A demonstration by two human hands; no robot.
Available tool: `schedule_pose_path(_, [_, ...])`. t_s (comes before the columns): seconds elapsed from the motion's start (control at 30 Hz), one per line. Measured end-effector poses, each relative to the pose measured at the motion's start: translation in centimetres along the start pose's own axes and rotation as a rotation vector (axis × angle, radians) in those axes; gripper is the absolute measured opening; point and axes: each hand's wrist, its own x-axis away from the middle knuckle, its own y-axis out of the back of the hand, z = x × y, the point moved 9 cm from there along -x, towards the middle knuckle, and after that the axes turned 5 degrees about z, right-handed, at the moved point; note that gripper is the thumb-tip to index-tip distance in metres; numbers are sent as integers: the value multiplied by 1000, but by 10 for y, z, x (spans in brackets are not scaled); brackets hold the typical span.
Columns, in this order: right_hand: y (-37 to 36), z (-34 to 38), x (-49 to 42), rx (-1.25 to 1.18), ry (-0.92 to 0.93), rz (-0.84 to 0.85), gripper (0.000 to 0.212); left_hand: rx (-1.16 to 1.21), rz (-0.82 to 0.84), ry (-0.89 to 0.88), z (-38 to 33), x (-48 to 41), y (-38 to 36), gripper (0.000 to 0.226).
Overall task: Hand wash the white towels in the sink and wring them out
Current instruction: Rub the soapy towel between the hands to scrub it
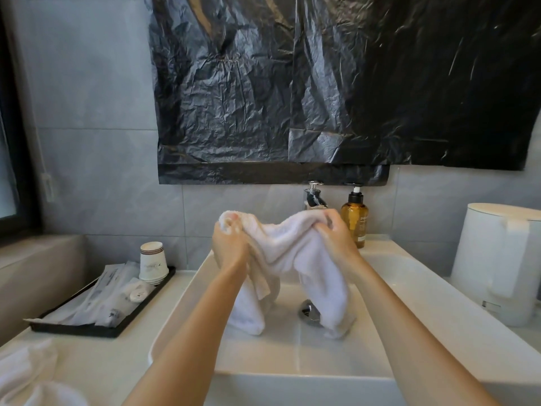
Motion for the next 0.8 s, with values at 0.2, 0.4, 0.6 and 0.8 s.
schedule_pose_path(0.2, [-37,49,31,235,191,-7,5,-135,265,-92,-4,15,-40,36])
schedule_pose_path(0.4, [-37,38,32,404,56,-40,14,-148,410,-121,-11,46,-62,41])
schedule_pose_path(0.6, [-30,54,44,435,150,-78,13,-239,380,-221,-7,40,-66,33])
schedule_pose_path(0.8, [-42,51,33,412,121,-105,15,-211,398,-181,-3,27,-60,37])
